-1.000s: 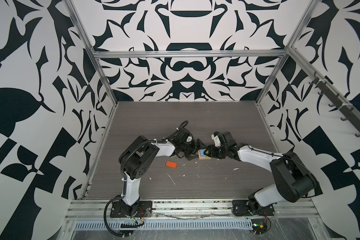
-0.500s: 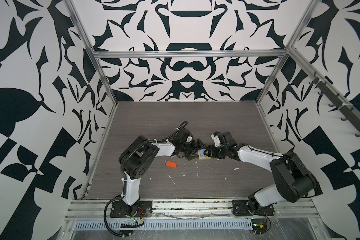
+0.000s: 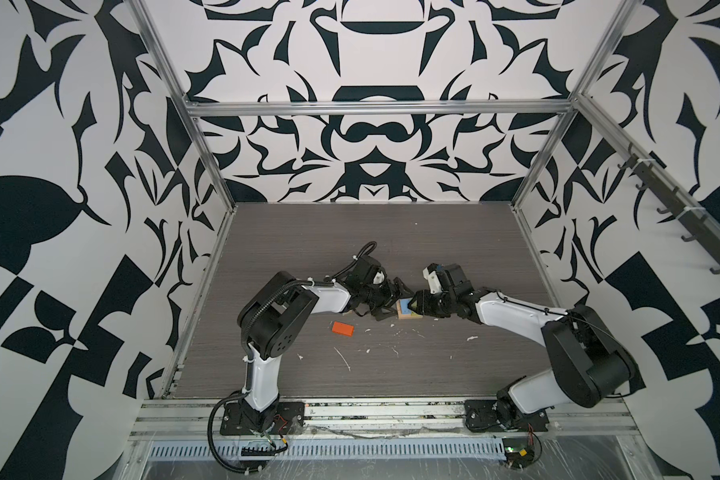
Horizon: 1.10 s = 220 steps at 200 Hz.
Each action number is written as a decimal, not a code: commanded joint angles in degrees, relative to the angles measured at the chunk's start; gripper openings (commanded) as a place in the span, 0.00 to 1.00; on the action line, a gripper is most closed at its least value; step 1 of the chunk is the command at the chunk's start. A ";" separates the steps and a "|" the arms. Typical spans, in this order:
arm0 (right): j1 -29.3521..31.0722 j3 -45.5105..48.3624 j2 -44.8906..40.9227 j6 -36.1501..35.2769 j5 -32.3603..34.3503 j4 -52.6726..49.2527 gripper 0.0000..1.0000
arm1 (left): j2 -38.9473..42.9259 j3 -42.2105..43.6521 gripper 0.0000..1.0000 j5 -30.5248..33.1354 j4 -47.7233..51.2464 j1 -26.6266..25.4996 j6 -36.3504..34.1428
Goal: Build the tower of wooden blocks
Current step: 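Open the right gripper and lift it off the green bar while the left gripper withdraws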
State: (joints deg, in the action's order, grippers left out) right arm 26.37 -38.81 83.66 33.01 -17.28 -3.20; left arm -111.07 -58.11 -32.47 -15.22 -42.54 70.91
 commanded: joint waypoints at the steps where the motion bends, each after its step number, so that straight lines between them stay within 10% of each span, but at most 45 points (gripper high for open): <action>1: 0.35 -0.54 -4.98 -0.82 4.46 1.40 0.52 | 0.85 0.87 0.91 -1.21 1.38 -1.05 -0.56; 220: 0.32 -2.05 -12.53 -3.03 4.61 -2.00 0.53 | 9.38 -2.65 0.93 2.11 14.12 0.80 -8.92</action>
State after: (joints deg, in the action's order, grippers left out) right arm 26.72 -38.61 73.47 31.20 -14.24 -5.82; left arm -105.14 -58.41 -31.00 -8.34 -42.00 65.95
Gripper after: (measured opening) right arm 0.530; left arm 0.923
